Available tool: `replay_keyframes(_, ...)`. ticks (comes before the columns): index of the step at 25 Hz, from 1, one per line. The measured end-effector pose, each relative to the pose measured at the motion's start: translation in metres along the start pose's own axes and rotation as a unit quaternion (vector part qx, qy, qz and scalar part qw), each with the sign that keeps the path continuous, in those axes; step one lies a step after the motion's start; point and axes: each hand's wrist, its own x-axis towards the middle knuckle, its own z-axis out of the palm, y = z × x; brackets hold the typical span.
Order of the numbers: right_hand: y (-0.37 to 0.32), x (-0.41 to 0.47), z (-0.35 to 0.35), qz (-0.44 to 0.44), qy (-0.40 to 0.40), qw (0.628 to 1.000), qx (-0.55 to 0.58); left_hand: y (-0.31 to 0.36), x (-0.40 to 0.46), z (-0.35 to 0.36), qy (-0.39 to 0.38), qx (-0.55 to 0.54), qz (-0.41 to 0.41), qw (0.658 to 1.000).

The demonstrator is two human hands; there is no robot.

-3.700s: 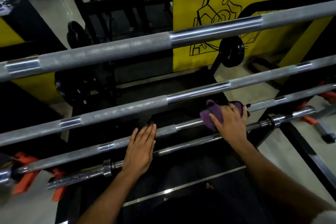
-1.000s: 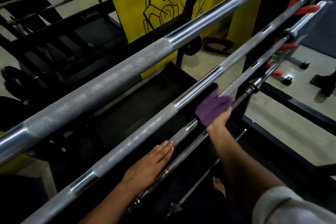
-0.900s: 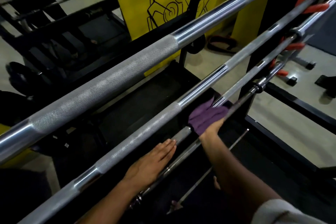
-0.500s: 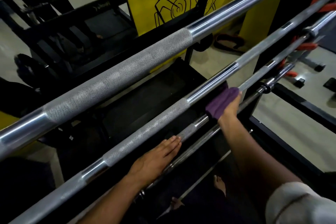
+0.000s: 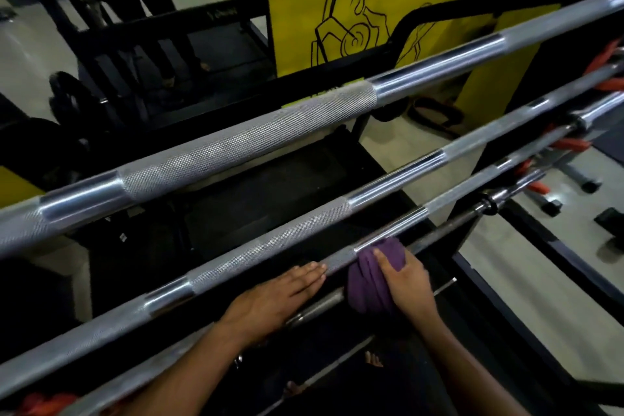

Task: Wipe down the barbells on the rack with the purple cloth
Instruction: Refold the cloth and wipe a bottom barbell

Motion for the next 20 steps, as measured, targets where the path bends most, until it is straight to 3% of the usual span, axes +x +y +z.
replay_keyframes(3, -0.031, -0.017, -0.048, -0.178, -0.002, 0.977, -0.117, 0.001, -0.001, -0.001, -0.022, -0.014, -0.014, 1.0)
replay_keyframes(5, -0.047, -0.016, -0.054, -0.324, -0.018, 0.936, -0.136, 0.003, -0.002, -0.003, -0.028, -0.036, -0.037, 0.998)
replay_keyframes(8, -0.033, 0.01, -0.025, -0.513, -0.053, 0.808, -0.286, 0.013, -0.008, -0.003, 0.029, -0.045, -0.166, 0.985)
replay_keyframes(10, -0.009, 0.03, -0.003, -0.558, -0.112, 0.71, -0.415, 0.026, -0.02, -0.006, 0.08, -0.057, -0.335, 0.937)
replay_keyframes(12, 0.002, 0.05, 0.006, -0.582, -0.15, 0.653, -0.46, 0.039, -0.046, -0.006, 0.099, -0.04, -0.477, 0.872)
replay_keyframes(16, -0.022, 0.076, 0.011, -0.623, -0.151, 0.613, -0.462, 0.06, -0.108, 0.004, 0.087, 0.056, -0.665, 0.739)
replay_keyframes(20, -0.038, 0.088, 0.02, -0.625, -0.209, 0.588, -0.469, 0.079, -0.109, 0.019, 0.099, 0.036, -0.693, 0.714)
